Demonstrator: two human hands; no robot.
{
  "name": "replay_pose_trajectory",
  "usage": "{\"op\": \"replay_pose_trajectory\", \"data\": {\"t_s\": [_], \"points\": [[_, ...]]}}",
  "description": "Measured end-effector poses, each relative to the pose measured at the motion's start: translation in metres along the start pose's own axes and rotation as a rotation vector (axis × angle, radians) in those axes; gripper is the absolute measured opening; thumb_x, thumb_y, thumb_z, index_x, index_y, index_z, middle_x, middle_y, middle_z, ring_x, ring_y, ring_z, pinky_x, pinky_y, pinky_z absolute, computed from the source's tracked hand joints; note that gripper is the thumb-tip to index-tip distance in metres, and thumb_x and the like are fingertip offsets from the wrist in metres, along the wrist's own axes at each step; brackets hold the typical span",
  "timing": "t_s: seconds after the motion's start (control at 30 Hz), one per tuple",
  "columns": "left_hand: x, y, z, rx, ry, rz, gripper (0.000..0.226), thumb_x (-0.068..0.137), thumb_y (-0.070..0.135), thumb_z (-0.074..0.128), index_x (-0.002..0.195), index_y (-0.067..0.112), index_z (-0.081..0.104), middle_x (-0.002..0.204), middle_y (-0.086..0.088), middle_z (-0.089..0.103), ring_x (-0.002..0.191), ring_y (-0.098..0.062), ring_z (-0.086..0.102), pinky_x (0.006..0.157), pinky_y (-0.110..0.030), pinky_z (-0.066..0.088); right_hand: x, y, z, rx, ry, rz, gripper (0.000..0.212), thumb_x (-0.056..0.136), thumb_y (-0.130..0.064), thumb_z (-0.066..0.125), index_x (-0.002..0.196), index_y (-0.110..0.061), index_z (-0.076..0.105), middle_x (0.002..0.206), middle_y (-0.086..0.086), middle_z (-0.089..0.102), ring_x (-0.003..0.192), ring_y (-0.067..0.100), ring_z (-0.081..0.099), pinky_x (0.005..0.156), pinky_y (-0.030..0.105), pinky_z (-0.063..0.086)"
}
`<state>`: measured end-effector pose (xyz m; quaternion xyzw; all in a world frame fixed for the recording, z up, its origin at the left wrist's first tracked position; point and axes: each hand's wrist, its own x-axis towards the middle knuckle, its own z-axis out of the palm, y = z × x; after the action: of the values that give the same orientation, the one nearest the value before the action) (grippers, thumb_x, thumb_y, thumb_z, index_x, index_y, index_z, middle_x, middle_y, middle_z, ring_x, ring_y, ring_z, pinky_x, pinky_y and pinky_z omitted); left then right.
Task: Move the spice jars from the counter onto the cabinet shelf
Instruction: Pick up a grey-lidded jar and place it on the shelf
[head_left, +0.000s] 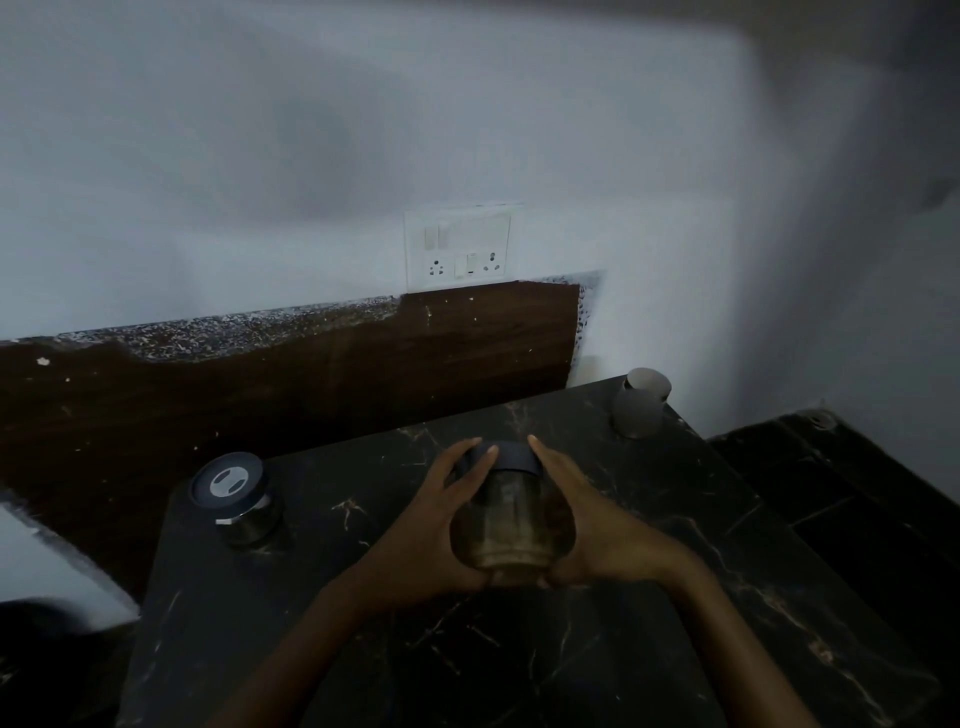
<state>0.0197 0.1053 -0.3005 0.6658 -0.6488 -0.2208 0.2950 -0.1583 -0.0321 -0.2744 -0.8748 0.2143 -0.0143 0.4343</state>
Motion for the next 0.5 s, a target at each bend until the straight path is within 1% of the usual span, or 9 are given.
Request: {"op": "replay_pose_trajectory", "data": {"t_s": [0.07,0.17,0.23,0.3,0.37,0.43,0.47,0.5], "points": [[-0.001,0.002,0.000,-0.019,-0.023,-0.017,0.115,0.064,0.053,0.077,0.136,0.054,-0.013,0.146,0.029,-0.025,0.137,0.004,-0.012,0.115,-0.034,0.019,0.000,-0.001,0.001,-0.002,0.030,-0.014,0.123,0.060,-0.019,0.086,0.136,-0.044,-0.007,0.146,-0.019,0.007,0.134,0.003,0.020,0.089,-0.002,0.031],[0.002,0.010,-0.004,0.071,-0.036,-0.023,0.120,0.059,0.063,0.072,0.131,0.059,-0.024,0.143,0.029,-0.033,0.140,-0.004,-0.020,0.115,-0.039,0.015,0.000,-0.005,0.003,-0.023,0.076,-0.051,0.120,0.060,-0.020,0.086,0.139,-0.041,-0.002,0.138,-0.023,0.009,0.128,0.000,0.025,0.087,-0.003,0.034],[0.006,0.019,-0.007,0.172,-0.064,-0.031,0.119,0.063,0.059,0.073,0.129,0.056,-0.026,0.143,0.028,-0.032,0.139,-0.005,-0.020,0.114,-0.039,0.016,0.000,-0.009,0.002,-0.036,0.090,-0.070,0.119,0.060,-0.022,0.085,0.140,-0.039,-0.002,0.134,-0.024,0.009,0.126,-0.002,0.025,0.086,-0.004,0.034],[0.009,0.024,-0.011,0.242,-0.057,-0.033,0.116,0.067,0.056,0.072,0.130,0.052,-0.024,0.146,0.025,-0.026,0.139,-0.006,-0.014,0.115,-0.039,0.019,-0.001,-0.013,0.000,-0.060,0.111,-0.082,0.118,0.061,-0.023,0.085,0.136,-0.042,-0.004,0.134,-0.024,0.007,0.125,-0.002,0.023,0.085,-0.007,0.030],[0.011,0.027,-0.015,0.227,-0.011,-0.008,0.114,0.061,0.064,0.067,0.132,0.051,-0.021,0.148,0.022,-0.020,0.140,-0.009,-0.008,0.115,-0.041,0.022,-0.001,-0.013,-0.003,-0.088,0.150,-0.104,0.119,0.062,-0.021,0.085,0.132,-0.045,-0.008,0.137,-0.021,0.004,0.130,0.001,0.019,0.089,-0.009,0.022],[0.010,0.027,-0.018,0.160,0.054,0.019,0.112,0.056,0.066,0.063,0.136,0.052,-0.015,0.148,0.020,-0.013,0.141,-0.012,-0.001,0.114,-0.043,0.026,-0.003,-0.013,-0.007,-0.090,0.172,-0.124,0.123,0.061,-0.013,0.085,0.136,-0.040,-0.009,0.145,-0.017,-0.003,0.134,-0.002,0.003,0.097,-0.008,0.008],[0.009,0.028,-0.018,0.111,0.085,0.030,0.112,0.056,0.064,0.064,0.138,0.051,-0.011,0.149,0.019,-0.010,0.141,-0.011,0.003,0.113,-0.043,0.028,-0.004,-0.012,-0.010,-0.090,0.169,-0.127,0.123,0.061,-0.010,0.084,0.137,-0.039,-0.008,0.146,-0.016,-0.007,0.133,-0.004,-0.004,0.099,-0.007,0.003],[0.009,0.028,-0.017,0.060,0.107,0.040,0.112,0.056,0.062,0.066,0.139,0.050,-0.008,0.149,0.018,-0.007,0.141,-0.010,0.005,0.113,-0.041,0.029,-0.005,-0.011,-0.013,-0.084,0.160,-0.125,0.124,0.060,-0.009,0.085,0.136,-0.040,-0.008,0.145,-0.016,-0.009,0.132,-0.006,-0.007,0.099,-0.006,0.001]]}}
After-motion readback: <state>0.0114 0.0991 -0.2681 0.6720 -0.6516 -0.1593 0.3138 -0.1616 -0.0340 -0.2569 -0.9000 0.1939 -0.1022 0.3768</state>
